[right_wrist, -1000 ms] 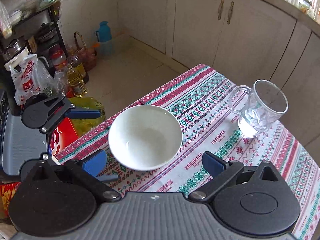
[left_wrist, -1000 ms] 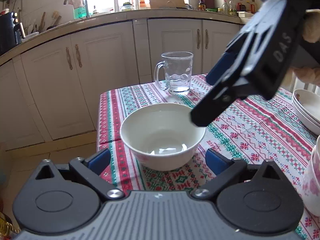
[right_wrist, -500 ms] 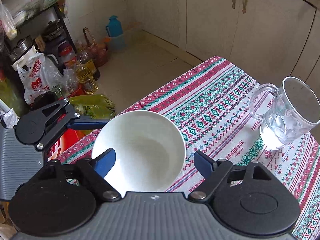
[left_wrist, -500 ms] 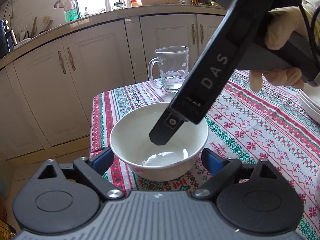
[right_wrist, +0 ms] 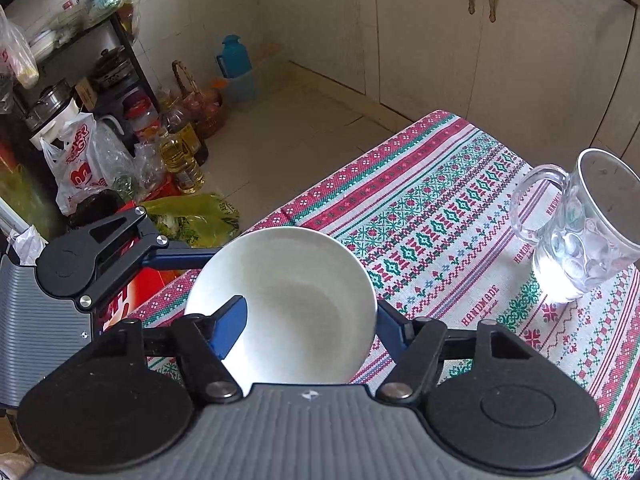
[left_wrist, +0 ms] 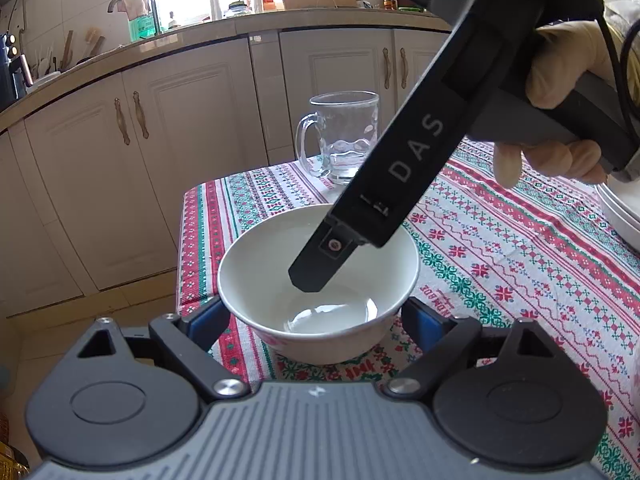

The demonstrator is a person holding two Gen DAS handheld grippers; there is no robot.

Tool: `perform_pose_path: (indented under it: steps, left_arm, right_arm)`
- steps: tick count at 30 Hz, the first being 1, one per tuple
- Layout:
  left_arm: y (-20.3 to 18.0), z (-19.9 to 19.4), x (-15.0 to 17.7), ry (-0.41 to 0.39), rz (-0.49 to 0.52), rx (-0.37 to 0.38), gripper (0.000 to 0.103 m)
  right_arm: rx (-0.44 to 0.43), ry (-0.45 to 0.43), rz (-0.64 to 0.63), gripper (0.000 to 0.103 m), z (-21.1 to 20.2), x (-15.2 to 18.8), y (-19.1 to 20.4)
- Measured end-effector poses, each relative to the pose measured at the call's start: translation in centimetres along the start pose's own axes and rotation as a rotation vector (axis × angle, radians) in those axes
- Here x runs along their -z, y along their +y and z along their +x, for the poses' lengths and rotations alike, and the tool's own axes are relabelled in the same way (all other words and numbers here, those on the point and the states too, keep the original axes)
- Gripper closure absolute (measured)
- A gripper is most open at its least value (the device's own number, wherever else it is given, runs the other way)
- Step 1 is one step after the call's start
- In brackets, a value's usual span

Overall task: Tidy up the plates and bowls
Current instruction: 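Lift the last bowl with the right gripper and carry it over the stacked bowls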

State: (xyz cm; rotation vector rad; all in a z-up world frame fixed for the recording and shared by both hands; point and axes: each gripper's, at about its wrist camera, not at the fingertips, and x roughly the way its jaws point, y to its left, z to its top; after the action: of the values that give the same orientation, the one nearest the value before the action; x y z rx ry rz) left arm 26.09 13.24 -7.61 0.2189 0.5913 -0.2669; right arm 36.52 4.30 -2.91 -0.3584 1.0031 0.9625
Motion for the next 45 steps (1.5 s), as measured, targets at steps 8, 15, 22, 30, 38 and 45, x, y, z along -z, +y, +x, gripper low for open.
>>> perform_pose_path:
  steps: [8, 15, 22, 30, 38, 45]
  left_arm:
    - [0.1, -0.5, -0.2, 0.008, -0.016, 0.019, 0.011]
    - [-0.9, -2.4, -0.6, -0.001, -0.007, 0.024, 0.011]
    - [-2.6, -5.1, -1.2, -0.012, 0.006, 0.029, 0.011]
    - [-5.1, -8.5, -1.6, -0.019, 0.042, 0.029, 0.011]
    - [-7.5, -11.0, -1.7, -0.018, 0.051, 0.05, 0.011]
    - [-9.2, -12.4, -1.9, -0.028, 0.066, 0.077, 0.011]
  right_arm:
    - [-0.001, -0.006, 0.005, 0.029, -0.6, 0.2, 0.3]
    - [0.002, -0.018, 0.003, 0.028, -2.2, 0.9, 1.2]
    - [0.002, -0.045, -0.006, 0.028, -5.0, 2.4, 2.8]
    - [0.004, -0.083, -0.014, 0.028, -8.8, 4.8, 4.8]
    - [0.009, -0.108, -0.03, 0.028, -12.3, 7.7, 6.8]
    - [0.025, -0.135, -0.026, 0.028, -14.9, 10.2, 7.9]
